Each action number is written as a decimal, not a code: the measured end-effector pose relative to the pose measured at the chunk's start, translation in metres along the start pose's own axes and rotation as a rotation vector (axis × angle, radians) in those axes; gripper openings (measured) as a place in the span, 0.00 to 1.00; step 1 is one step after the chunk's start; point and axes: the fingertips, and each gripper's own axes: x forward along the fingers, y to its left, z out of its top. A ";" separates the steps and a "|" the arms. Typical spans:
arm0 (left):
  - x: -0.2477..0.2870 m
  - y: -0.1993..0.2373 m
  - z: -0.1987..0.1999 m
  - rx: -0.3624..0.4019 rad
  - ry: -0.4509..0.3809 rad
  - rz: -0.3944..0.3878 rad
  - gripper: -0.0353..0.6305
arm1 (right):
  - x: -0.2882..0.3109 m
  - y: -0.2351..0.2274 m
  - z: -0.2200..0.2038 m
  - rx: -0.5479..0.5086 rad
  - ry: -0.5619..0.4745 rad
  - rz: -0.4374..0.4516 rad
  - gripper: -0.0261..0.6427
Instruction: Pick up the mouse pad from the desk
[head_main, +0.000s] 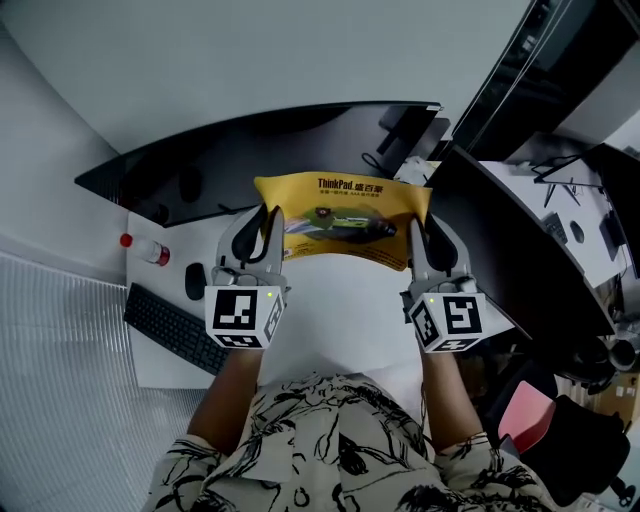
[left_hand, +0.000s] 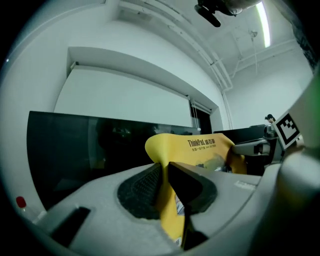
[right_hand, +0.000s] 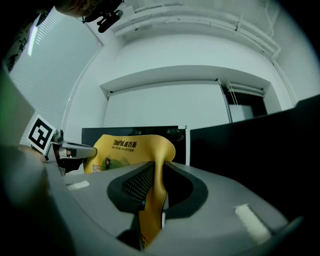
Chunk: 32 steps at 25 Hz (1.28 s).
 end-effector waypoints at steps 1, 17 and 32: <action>-0.001 0.000 0.006 0.004 -0.012 -0.001 0.15 | -0.001 0.000 0.006 -0.003 -0.010 -0.001 0.15; -0.027 -0.018 0.089 0.080 -0.176 -0.014 0.15 | -0.033 0.003 0.088 -0.072 -0.155 0.048 0.15; -0.027 -0.017 0.090 0.084 -0.203 -0.041 0.15 | -0.035 0.006 0.092 -0.118 -0.177 0.054 0.15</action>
